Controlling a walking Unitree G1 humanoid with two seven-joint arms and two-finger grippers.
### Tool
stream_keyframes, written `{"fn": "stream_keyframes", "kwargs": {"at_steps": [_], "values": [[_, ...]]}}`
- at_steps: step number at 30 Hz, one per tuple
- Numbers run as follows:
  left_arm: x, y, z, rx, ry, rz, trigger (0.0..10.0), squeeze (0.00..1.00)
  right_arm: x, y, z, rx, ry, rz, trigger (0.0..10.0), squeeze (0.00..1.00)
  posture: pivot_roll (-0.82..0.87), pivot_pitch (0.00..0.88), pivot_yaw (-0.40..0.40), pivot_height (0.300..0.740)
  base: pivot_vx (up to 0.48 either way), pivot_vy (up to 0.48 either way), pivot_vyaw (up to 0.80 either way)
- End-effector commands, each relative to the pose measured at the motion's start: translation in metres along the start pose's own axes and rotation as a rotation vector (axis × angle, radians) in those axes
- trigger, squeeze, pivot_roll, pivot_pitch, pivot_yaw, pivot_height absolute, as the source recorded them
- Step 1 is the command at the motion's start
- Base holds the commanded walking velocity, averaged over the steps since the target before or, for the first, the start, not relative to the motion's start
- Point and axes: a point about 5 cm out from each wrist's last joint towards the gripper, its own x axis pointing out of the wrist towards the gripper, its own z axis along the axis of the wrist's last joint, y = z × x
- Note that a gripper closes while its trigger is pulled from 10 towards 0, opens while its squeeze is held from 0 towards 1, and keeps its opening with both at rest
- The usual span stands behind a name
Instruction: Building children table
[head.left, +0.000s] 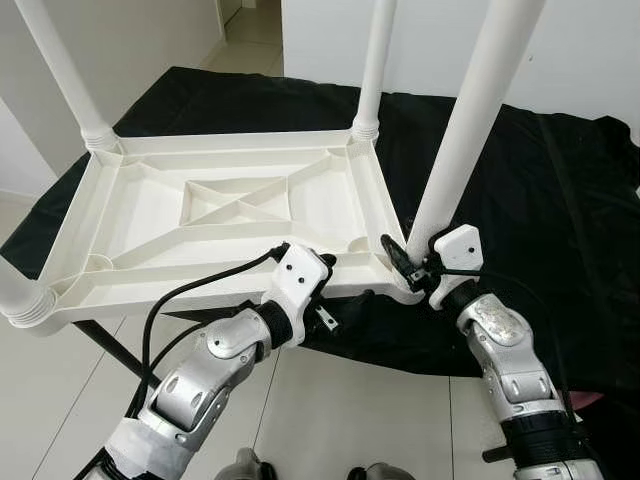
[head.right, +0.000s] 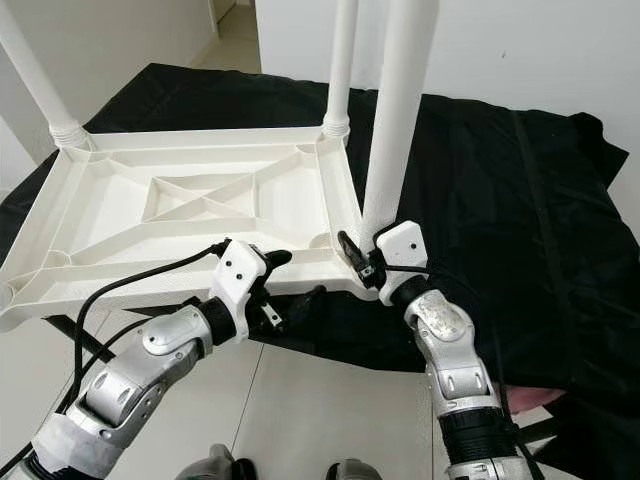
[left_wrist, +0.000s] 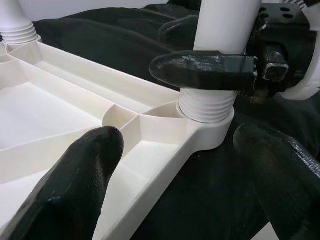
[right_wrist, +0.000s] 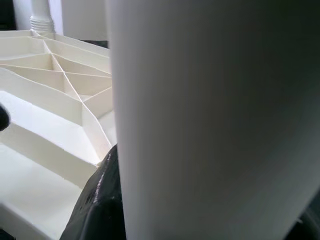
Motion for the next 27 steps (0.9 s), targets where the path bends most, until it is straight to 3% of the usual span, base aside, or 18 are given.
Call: {"fn": "stream_keyframes", "kwargs": {"at_steps": [1, 9, 15, 27], "values": [[-0.001, -0.003, 0.002, 0.004, 0.002, -0.058, 10.0, 0.00, -0.007, 0.012, -0.016, 0.021, 0.074, 0.072, 10.0, 0.00, -0.05, 0.086, 0.039, 0.740, 0.000, 0.000, 0.00], [-0.001, -0.002, 0.004, 0.006, -0.001, -0.054, 10.0, 0.00, -0.011, 0.013, -0.022, 0.058, 0.086, 0.087, 10.0, 0.00, -0.05, 0.090, 0.041, 0.740, 0.000, 0.000, 0.00], [-0.001, -0.002, 0.006, 0.008, -0.006, -0.054, 10.0, 0.00, -0.013, 0.011, -0.027, 0.008, 0.093, 0.092, 10.0, 0.00, -0.05, 0.090, 0.041, 0.740, 0.000, 0.000, 0.00], [-0.001, 0.000, 0.011, 0.014, -0.014, -0.049, 10.0, 0.00, -0.004, 0.022, -0.033, 0.037, 0.116, 0.114, 10.0, 0.00, -0.04, 0.099, 0.051, 0.740, 0.000, 0.000, 0.00]]}}
